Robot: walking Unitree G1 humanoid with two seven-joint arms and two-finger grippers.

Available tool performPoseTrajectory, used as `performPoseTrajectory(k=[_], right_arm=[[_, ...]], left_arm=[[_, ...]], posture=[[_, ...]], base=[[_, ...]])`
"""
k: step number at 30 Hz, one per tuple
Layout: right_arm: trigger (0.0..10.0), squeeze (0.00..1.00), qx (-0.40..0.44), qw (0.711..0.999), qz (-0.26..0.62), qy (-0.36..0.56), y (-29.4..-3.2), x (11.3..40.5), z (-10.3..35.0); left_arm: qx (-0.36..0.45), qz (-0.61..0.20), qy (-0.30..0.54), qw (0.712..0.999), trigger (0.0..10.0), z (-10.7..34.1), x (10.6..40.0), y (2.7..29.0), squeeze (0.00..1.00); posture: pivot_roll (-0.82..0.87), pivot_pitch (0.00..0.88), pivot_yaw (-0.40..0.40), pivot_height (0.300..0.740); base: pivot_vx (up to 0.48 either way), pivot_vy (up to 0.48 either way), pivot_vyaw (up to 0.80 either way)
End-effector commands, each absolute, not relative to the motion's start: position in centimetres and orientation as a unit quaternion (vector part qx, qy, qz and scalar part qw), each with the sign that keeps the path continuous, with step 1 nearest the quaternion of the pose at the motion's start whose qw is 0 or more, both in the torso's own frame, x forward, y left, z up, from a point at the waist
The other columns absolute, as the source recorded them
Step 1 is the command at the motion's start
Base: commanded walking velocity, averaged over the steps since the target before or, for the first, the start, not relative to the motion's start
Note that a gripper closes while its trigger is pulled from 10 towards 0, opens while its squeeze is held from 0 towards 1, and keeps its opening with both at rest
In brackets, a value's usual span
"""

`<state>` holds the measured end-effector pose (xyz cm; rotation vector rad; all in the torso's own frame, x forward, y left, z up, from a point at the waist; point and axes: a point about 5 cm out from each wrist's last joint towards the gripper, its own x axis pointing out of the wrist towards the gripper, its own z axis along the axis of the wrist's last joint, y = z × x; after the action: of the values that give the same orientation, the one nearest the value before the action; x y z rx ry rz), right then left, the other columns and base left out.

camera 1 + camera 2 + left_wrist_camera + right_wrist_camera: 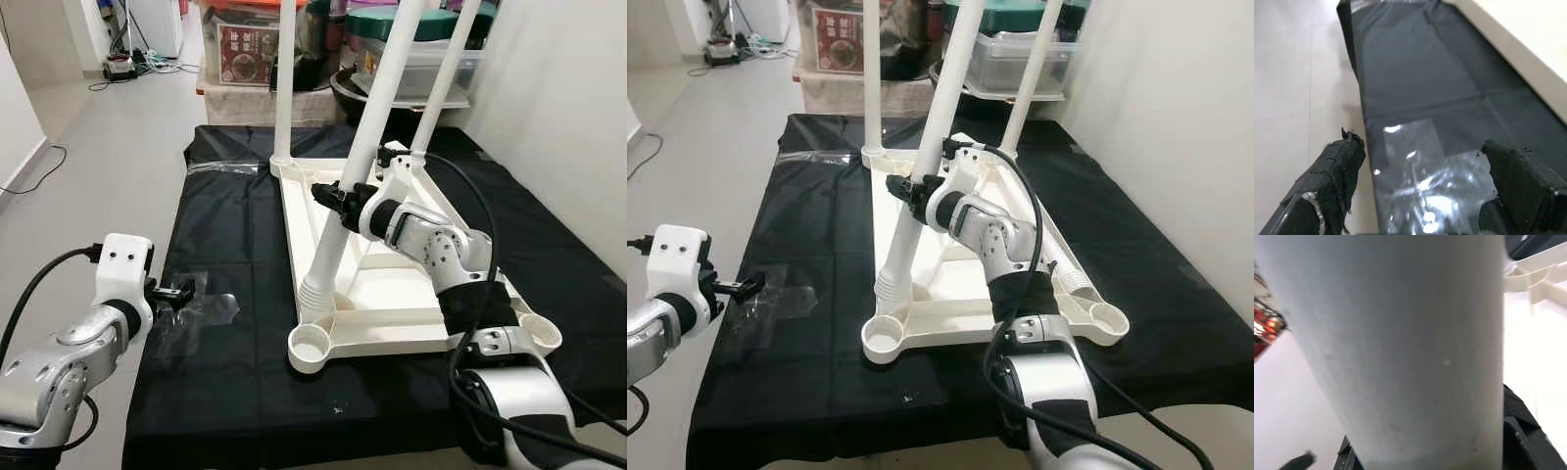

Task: Building children table

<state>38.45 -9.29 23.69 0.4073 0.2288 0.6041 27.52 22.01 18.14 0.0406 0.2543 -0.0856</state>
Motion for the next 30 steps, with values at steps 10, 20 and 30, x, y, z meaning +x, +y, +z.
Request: performPoseTrajectory(k=[10, 20, 30], right_arm=[[10.0, 0.0, 0.274, 0.901, 0.337, 0.007, -8.9, 38.1, 25.6], [10.0, 0.0, 0.276, 0.845, 0.457, -0.035, -8.5, 36.8, 27.0], [10.0, 0.0, 0.251, 0.803, 0.537, -0.054, -5.5, 35.4, 28.4]], left_arm=[[0.015, -0.078, 0.062, 0.995, 10.0, 19.1, 27.0, 21.1, 0.0], [-0.022, -0.291, 0.025, 0.956, 10.0, 19.9, 23.7, 19.2, 0.0], [0.025, -0.336, 0.023, 0.941, 10.0, 19.7, 24.3, 19.5, 0.0]], posture=[[0.06, 0.0, -0.061, 0.74], [0.06, 0.0, -0.056, 0.74], [0.06, 0.0, -0.06, 0.74]], base=[[0.0, 0.0, 0.0], [0.0, 0.0, 0.0], [0.0, 0.0, 0.0]])
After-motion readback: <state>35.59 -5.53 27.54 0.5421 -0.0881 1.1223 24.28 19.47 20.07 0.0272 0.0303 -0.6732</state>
